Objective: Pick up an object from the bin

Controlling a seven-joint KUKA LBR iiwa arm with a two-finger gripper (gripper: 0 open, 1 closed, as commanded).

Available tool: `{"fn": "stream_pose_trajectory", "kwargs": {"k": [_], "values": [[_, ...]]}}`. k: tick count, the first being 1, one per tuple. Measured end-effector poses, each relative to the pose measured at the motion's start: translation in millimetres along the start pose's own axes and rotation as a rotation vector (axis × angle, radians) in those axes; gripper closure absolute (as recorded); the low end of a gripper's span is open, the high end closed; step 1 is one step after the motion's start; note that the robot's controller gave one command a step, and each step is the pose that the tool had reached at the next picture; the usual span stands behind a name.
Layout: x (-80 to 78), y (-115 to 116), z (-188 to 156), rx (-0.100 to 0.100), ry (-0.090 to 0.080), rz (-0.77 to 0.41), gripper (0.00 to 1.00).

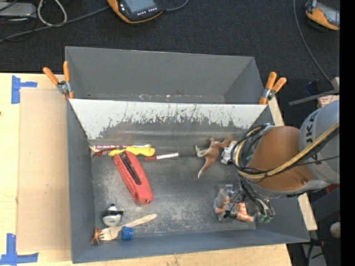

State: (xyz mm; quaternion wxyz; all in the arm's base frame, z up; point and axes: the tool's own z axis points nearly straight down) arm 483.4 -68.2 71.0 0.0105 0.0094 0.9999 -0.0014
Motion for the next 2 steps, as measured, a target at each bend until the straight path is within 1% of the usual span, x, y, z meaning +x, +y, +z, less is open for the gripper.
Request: {"fn": "stream_pose_trajectory", "kwargs": {"k": [1,2], "values": [[-5.7,-5.0,-82.1,-0.002,0.007,0.005,1.00],[-6.5,17.9,-140.8,-0.003,0.010,-0.030,1.00]]}}
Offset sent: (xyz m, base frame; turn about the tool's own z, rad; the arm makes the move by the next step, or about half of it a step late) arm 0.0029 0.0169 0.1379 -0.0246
